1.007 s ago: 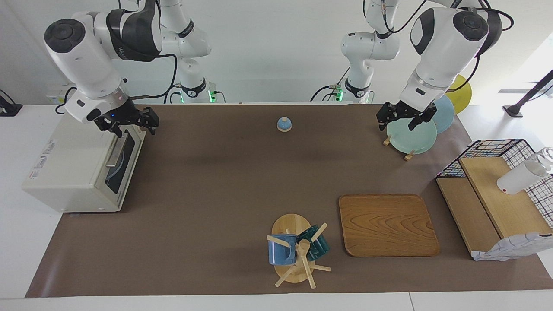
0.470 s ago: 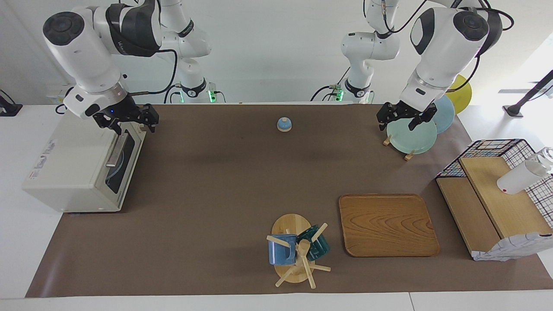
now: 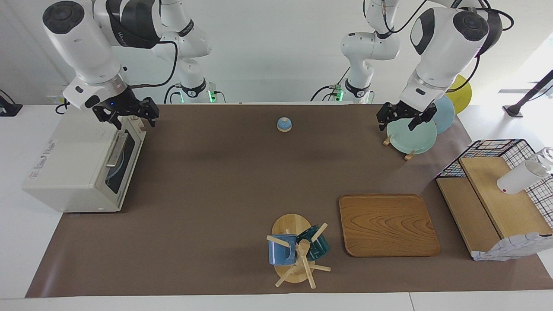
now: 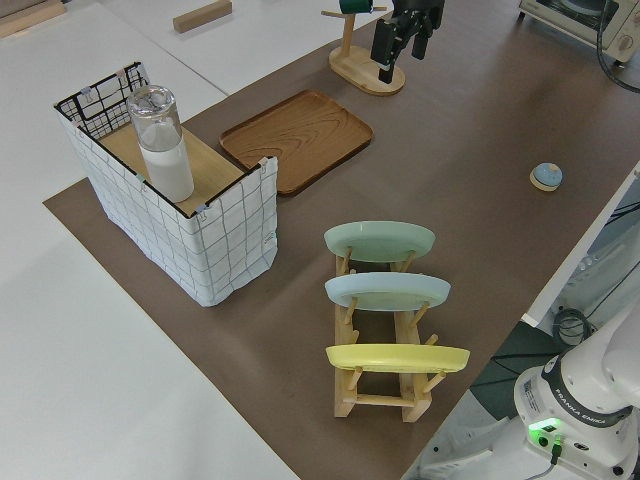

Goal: Put eggplant into oven

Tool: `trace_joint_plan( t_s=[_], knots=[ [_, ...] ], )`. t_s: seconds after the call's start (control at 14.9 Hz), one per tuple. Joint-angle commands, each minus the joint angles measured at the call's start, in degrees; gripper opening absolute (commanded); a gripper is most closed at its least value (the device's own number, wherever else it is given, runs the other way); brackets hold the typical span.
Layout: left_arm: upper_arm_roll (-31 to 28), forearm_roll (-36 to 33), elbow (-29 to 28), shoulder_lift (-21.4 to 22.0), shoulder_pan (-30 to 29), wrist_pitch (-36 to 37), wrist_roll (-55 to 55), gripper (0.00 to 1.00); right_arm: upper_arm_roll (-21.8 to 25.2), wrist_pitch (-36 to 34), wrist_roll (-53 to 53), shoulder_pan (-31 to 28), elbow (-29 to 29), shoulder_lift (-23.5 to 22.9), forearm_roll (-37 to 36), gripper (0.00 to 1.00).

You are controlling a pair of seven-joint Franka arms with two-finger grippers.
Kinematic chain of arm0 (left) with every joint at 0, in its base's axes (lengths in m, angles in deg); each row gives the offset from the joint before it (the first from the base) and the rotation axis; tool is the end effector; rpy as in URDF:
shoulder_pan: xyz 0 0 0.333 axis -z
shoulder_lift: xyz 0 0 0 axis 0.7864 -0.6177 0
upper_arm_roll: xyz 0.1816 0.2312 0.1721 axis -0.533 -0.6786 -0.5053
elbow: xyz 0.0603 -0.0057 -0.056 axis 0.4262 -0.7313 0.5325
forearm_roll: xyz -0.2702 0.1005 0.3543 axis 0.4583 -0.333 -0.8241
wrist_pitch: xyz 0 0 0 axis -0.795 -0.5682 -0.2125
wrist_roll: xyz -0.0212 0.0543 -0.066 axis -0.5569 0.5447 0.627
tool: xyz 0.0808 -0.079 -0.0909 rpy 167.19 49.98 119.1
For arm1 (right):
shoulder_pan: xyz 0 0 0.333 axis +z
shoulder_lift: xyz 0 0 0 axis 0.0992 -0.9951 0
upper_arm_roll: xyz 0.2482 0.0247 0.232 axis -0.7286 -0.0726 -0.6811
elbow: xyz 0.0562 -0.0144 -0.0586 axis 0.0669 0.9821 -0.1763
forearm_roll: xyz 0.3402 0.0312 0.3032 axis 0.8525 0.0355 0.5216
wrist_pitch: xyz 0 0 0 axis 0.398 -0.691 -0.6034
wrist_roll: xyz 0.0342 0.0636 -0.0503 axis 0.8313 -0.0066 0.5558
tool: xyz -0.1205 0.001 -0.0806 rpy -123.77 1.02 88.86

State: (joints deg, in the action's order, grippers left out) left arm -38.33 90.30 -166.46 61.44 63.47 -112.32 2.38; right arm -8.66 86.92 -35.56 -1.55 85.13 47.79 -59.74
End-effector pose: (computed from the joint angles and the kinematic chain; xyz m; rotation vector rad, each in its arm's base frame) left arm 0.5945 -0.1257 0.5443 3.1073 -0.0939 -0.1012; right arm 0.6061 -0.0195 0.5550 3.0928 0.1540 -0.1653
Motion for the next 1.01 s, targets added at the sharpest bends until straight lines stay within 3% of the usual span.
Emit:
trace_joint_plan(
  t_s=[0.0, 0.94],
  knots=[
    [0.14, 0.86, 0.61, 0.41, -0.64, 0.79, -0.54, 1.00, 0.26, -0.26, -0.78, -0.53, 0.91, 1.12, 1.58, 1.00],
    [0.14, 0.86, 0.61, 0.41, -0.64, 0.79, -0.54, 1.00, -0.18, 0.27, -0.78, 0.25, 0.12, 2.00, 2.28, 1.00]
  ],
)
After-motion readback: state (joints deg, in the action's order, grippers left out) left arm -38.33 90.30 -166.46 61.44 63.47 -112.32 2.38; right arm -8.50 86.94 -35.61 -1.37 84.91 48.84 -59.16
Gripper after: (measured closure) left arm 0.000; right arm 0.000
